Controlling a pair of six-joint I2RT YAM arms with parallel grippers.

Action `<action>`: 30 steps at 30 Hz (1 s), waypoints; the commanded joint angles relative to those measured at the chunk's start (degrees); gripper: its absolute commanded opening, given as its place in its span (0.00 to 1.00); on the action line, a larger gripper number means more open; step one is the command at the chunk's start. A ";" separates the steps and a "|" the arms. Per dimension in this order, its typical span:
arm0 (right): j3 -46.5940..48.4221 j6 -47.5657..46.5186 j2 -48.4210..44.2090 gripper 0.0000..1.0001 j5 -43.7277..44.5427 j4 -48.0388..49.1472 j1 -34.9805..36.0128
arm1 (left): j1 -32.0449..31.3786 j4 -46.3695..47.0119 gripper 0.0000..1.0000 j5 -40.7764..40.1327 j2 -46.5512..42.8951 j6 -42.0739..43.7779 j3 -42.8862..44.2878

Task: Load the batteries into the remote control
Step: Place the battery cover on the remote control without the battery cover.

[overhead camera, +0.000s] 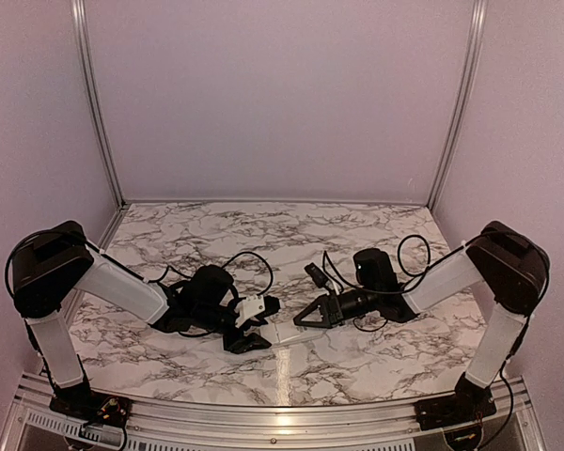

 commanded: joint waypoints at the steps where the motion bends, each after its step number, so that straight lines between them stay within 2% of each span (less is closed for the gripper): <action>1: 3.39 4.55 2.97 0.12 2.28 4.33 3.40 | 0.11 -3.95 0.46 0.39 2.37 -0.06 -1.19; 22: 12.15 6.26 12.64 0.10 6.56 2.42 7.88 | 0.10 -3.64 0.49 -0.68 2.87 -0.06 -1.23; 30: 13.79 3.70 15.55 0.08 7.86 -1.66 9.25 | 0.10 -3.66 0.51 -1.08 2.96 0.04 -1.47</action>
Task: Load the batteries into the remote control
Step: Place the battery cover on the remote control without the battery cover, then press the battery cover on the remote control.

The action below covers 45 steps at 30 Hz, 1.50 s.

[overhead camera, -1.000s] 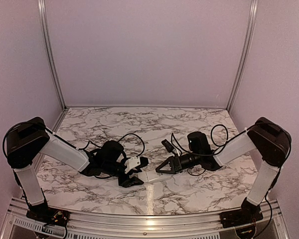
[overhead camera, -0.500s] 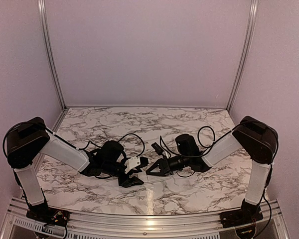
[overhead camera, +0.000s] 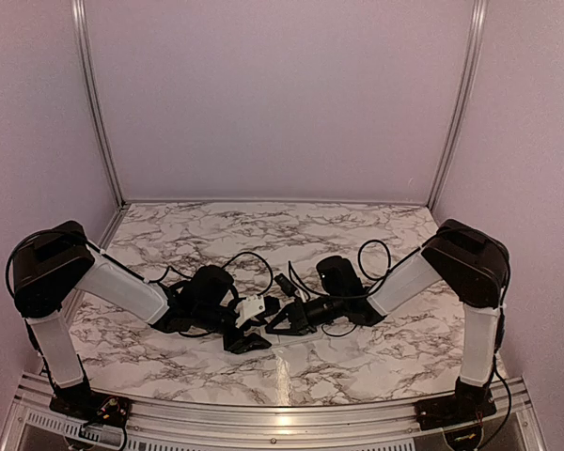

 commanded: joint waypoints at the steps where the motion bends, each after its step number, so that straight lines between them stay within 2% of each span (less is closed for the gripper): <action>1: 1.93 -2.11 2.25 0.08 1.58 -3.49 1.34 | 0.10 -3.84 0.52 -1.01 2.74 -0.02 -1.55; 7: 1.77 -3.22 3.87 0.08 2.17 -4.60 1.47 | 0.17 -4.14 0.57 -1.45 2.29 0.27 -2.18; 17: 1.81 -2.64 4.37 0.08 1.70 -3.78 1.48 | 0.19 -2.88 0.74 -3.11 1.01 0.41 -3.32; 31: 3.06 -7.31 4.21 0.07 4.41 -9.41 1.48 | 0.15 5.62 0.77 -3.43 -3.59 -4.87 -7.55; 34: 3.80 -7.66 4.63 0.07 4.57 -9.74 1.49 | 0.19 7.63 0.86 -3.71 -4.18 -5.58 -8.15; 37: 4.13 -7.75 4.86 0.07 4.72 -10.09 1.32 | 0.04 8.34 0.90 -4.37 -4.27 -5.05 -7.91; 41: 4.09 -7.84 5.12 0.07 4.82 -10.25 1.18 | -0.07 9.01 0.90 -4.60 -4.09 -4.87 -7.60; 45: 3.52 -8.17 4.87 0.06 4.92 -10.47 1.05 | -0.16 9.87 0.86 -4.31 -4.38 -5.49 -7.38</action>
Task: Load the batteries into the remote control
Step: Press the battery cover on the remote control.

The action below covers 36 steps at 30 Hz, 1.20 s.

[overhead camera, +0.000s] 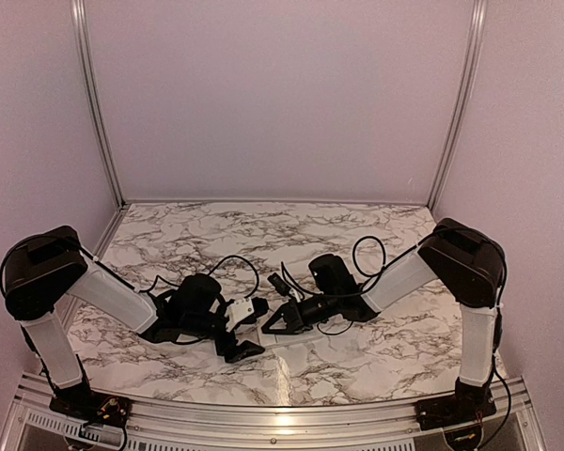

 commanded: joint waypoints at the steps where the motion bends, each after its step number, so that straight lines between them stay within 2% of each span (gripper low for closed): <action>1: -0.47 -2.06 2.94 0.07 3.23 -4.37 0.35 | -0.14 2.27 0.85 0.06 -1.62 -0.84 0.27; 11: -0.77 -1.93 1.07 0.05 2.43 -3.95 0.33 | -0.52 3.95 0.73 -0.07 0.70 -3.76 2.56; 20: -0.87 -1.56 0.96 0.03 2.10 -3.32 0.24 | -2.10 0.33 0.54 0.51 2.62 -0.21 5.37; 28: -1.05 -1.36 0.18 0.03 1.31 -2.77 0.24 | -2.42 -4.75 0.44 -0.61 5.94 1.48 7.44; 36: -2.40 -1.07 -3.60 0.04 0.05 -1.26 0.15 | -2.13 -11.37 0.40 -1.63 8.11 2.33 8.00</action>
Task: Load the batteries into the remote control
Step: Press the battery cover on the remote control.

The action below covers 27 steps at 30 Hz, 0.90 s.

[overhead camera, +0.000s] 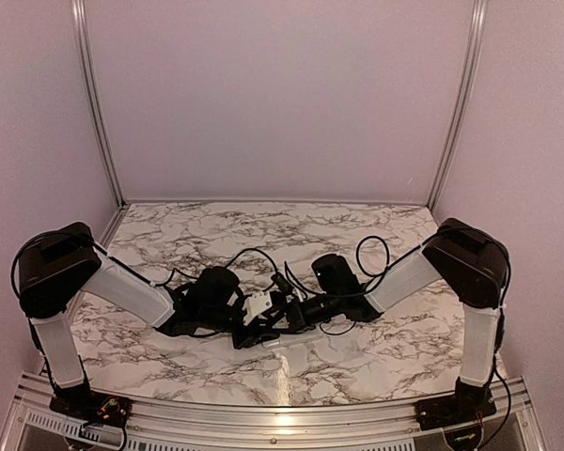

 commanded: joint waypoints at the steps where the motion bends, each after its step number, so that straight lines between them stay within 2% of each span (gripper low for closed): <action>1: -1.45 -1.08 -2.81 0.04 -0.68 -1.37 0.27 | 0.05 -9.69 0.40 -0.98 3.39 0.97 -0.93; 17: -4.27 -4.45 -5.92 0.06 -1.00 -4.55 -2.42 | 0.62 -12.80 0.43 -3.25 2.17 2.22 -2.63; 21: -4.17 -4.66 -5.87 0.06 -1.21 -4.61 -2.46 | 0.97 -13.70 0.47 -2.59 2.09 1.43 -2.73; 27: -3.99 -4.49 -6.03 0.05 -1.33 -4.12 -2.39 | 1.15 -9.60 0.54 -2.18 -0.05 -0.90 -1.94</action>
